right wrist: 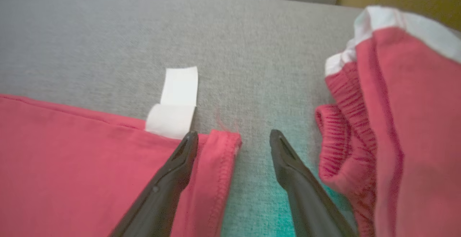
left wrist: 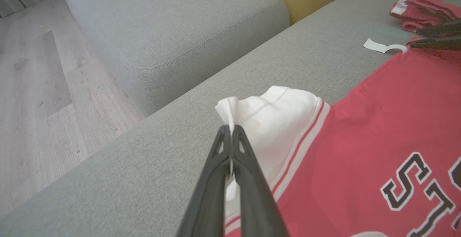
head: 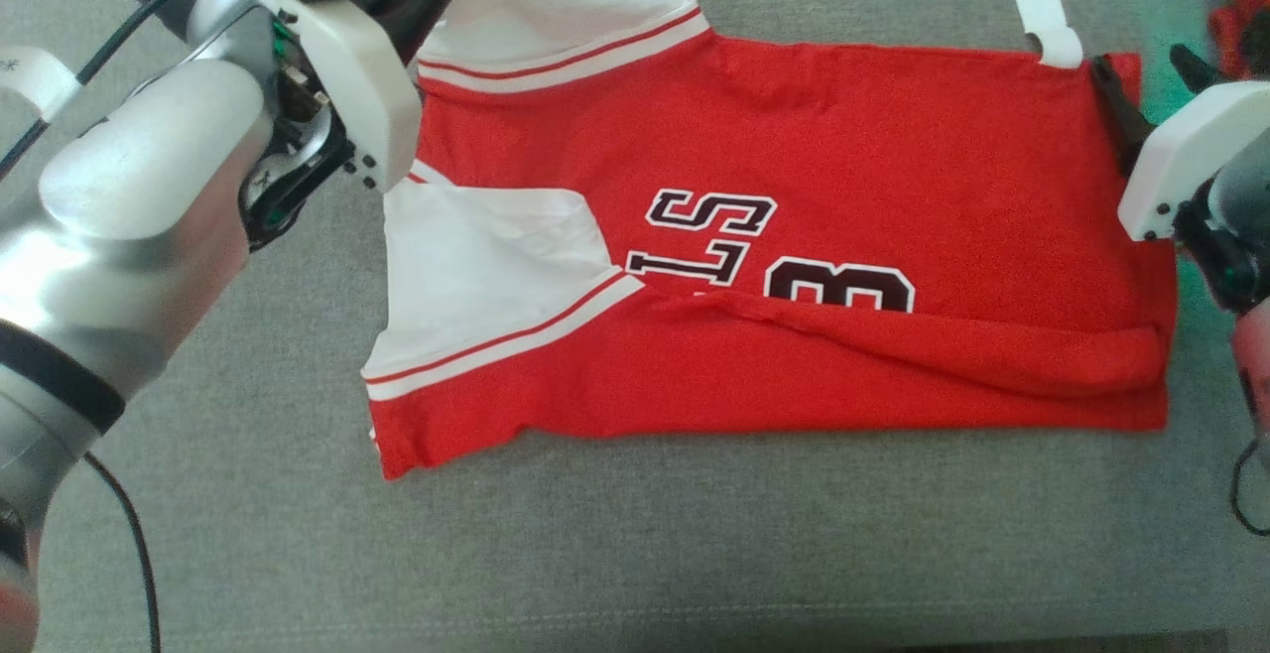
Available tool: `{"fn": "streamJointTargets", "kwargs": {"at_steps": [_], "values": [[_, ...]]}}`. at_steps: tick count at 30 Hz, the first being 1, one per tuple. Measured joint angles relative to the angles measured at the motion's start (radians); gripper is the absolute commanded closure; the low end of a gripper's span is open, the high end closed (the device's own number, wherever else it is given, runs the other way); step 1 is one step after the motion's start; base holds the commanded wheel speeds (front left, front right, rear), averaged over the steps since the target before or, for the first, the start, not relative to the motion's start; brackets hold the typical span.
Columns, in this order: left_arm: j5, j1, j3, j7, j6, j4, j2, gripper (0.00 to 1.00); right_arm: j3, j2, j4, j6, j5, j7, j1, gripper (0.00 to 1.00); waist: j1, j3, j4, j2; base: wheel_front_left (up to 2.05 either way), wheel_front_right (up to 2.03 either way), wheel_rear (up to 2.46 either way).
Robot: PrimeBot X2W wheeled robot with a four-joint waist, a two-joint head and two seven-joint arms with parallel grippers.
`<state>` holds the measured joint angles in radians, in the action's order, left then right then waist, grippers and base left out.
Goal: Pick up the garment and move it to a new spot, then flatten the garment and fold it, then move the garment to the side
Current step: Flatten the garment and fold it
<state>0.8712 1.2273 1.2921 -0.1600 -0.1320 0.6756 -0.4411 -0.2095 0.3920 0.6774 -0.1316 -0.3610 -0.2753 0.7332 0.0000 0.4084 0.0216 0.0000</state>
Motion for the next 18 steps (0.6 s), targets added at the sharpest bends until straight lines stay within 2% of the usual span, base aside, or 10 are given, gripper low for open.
{"fn": "streamJointTargets", "kwargs": {"at_steps": [5,6,7,13,18], "values": [[0.0,0.0,0.005,0.0,0.0,-0.007,-0.002,1.0,-0.076,0.035,0.069,0.0,-0.043,-0.062,0.06,0.0,0.0,0.02,0.012,0.0,0.0,0.0,0.0],[0.0,0.0,0.005,0.0,0.0,-0.006,-0.001,1.0,-0.088,0.039,0.076,0.0,-0.055,-0.073,0.074,0.64,0.0,0.022,0.013,0.0,0.0,0.0,0.0],[0.0,0.0,0.005,0.0,0.0,-0.002,-0.001,1.0,-0.103,0.044,0.079,0.0,-0.064,-0.077,0.084,1.0,0.0,0.022,0.013,0.0,0.0,0.0,0.0],[0.002,0.006,-0.004,-0.01,0.0,0.038,-0.004,1.0,-0.157,0.071,0.078,0.0,-0.126,-0.026,0.115,1.0,0.0,0.031,0.007,0.0,0.0,0.0,0.0],[0.035,0.026,-0.035,-0.022,0.001,0.076,-0.008,1.0,-0.184,0.087,0.054,0.0,-0.16,0.048,0.207,1.0,0.0001,0.05,0.002,0.0,0.0,0.0,0.0]]}}
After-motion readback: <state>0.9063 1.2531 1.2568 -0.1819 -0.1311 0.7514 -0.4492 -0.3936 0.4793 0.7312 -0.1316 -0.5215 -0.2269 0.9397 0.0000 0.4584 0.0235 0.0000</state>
